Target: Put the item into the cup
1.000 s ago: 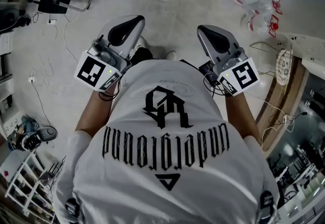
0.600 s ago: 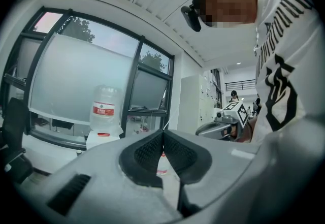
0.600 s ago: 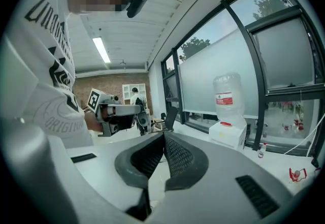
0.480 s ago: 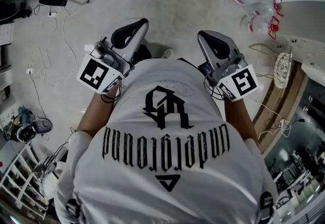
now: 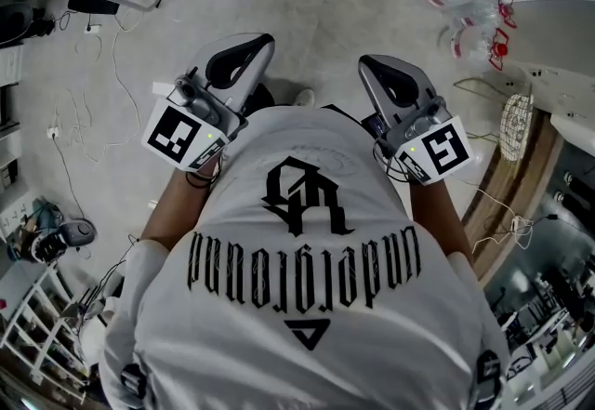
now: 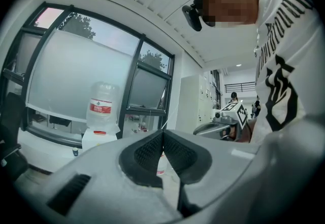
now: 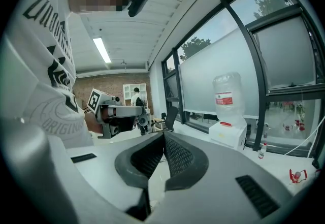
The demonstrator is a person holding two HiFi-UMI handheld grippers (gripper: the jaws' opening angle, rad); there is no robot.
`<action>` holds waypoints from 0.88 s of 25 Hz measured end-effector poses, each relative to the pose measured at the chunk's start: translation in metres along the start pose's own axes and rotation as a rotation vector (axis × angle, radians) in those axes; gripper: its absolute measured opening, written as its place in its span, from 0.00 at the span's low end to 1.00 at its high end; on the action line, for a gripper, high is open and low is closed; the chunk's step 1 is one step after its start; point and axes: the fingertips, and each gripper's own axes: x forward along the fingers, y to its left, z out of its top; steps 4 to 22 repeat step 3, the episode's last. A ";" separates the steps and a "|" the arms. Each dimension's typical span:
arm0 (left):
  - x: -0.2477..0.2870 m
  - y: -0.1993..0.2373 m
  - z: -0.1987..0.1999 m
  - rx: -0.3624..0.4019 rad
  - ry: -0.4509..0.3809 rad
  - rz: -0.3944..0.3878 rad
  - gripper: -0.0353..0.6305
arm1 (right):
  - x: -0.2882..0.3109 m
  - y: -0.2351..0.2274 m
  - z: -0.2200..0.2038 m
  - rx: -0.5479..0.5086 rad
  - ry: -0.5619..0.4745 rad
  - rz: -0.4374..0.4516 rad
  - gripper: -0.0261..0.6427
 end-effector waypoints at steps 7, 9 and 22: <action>0.006 0.003 0.000 -0.002 0.000 -0.006 0.07 | 0.001 -0.007 0.001 0.005 0.000 -0.004 0.06; 0.006 0.003 0.000 -0.002 0.000 -0.006 0.07 | 0.001 -0.007 0.001 0.005 0.000 -0.004 0.06; 0.006 0.003 0.000 -0.002 0.000 -0.006 0.07 | 0.001 -0.007 0.001 0.005 0.000 -0.004 0.06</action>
